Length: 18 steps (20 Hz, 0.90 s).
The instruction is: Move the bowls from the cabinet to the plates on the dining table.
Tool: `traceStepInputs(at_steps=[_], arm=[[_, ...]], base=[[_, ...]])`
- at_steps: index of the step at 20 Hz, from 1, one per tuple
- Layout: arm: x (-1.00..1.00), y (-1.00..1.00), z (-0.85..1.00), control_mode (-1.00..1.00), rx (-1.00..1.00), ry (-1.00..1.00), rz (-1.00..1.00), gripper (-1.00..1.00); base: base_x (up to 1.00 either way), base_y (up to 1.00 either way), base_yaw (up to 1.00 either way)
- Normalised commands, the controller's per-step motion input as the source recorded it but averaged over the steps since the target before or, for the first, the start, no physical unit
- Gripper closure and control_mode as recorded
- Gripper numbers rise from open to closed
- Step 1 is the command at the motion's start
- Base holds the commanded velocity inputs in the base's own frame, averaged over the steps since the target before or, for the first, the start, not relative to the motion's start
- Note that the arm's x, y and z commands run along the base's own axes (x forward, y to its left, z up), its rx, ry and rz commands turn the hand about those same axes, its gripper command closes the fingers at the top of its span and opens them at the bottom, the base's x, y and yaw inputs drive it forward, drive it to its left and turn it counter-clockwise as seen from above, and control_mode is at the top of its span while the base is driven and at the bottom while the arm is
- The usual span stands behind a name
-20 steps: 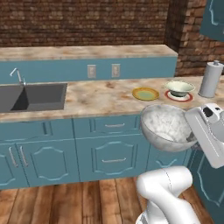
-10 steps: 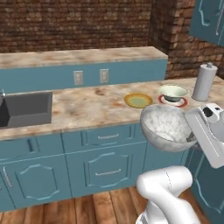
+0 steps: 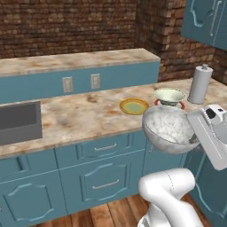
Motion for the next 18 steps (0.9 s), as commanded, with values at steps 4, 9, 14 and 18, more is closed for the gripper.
traceStepInputs(at_steps=[4, 9, 14, 18], arm=[[0.0, 0.0, 0.0, 1.0, 0.0, 0.0, 0.0, 1.0], [0.0, 0.0, 0.0, 1.0, 0.0, 0.0, 0.0, 1.0], [0.0, 0.0, 0.0, 1.0, 0.0, 0.0, 0.0, 1.0], [0.0, 0.0, 0.0, 1.0, 0.0, 0.0, 0.0, 1.0]], base=[[0.22, 0.45, -0.23], [0.08, 0.46, -0.19], [0.0, 0.33, -0.11], [0.01, 0.31, -0.11]])
